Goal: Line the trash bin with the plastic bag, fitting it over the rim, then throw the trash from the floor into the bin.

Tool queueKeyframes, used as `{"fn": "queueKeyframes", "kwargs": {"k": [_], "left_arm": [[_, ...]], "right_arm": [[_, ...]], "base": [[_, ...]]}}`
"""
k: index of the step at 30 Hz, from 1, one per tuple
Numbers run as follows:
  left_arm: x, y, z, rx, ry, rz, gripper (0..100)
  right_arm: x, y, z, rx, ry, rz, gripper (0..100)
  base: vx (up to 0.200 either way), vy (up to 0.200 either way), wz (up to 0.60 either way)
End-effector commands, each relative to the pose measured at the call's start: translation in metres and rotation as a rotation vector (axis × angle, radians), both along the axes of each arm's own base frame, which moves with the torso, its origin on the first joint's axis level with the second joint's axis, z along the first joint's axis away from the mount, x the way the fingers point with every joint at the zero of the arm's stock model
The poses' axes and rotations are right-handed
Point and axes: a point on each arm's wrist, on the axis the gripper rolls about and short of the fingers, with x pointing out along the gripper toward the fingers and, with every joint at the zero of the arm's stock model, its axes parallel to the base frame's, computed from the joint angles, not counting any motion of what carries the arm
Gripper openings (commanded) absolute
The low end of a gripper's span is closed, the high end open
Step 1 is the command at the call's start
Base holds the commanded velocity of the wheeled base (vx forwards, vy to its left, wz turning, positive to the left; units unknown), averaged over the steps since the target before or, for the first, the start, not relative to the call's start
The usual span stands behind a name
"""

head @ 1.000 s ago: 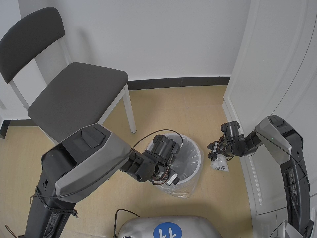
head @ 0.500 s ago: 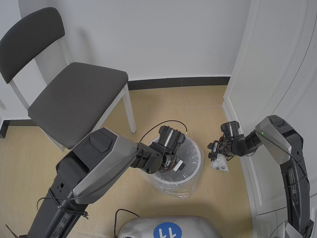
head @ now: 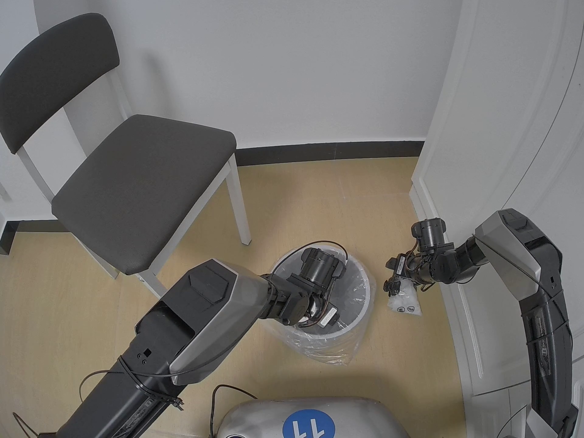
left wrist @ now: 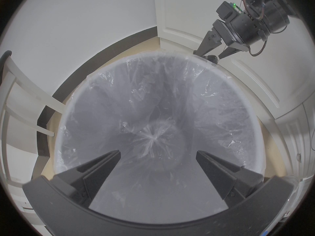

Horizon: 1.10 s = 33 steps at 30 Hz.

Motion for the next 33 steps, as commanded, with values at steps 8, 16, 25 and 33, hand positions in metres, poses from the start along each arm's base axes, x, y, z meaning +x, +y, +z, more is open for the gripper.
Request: {"fn": "queueKeyframes", "kwargs": {"k": [8, 16, 25, 33], "left_arm": [[-0.005, -0.024, -0.006, -0.127, -0.101, -0.037, 100], [-0.015, -0.037, 0.002, -0.168, -0.097, -0.037, 100], [-0.011, -0.033, 0.011, -0.182, -0.107, -0.007, 100], [-0.007, -0.015, 0.034, -0.203, -0.105, 0.045, 100]], "right_arm": [[0.001, 0.0, 0.001, 0.002, -0.014, 0.0, 100], [0.001, 0.0, 0.001, 0.003, -0.02, 0.0, 100], [-0.007, 0.001, -0.007, -0.017, 0.025, 0.025, 100], [-0.023, 0.012, -0.017, -0.032, 0.088, 0.127, 100]], "base": [[0.0, 0.0, 0.0], [0.0, 0.0, 0.0], [0.0, 0.0, 0.0], [0.0, 0.0, 0.0]]}}
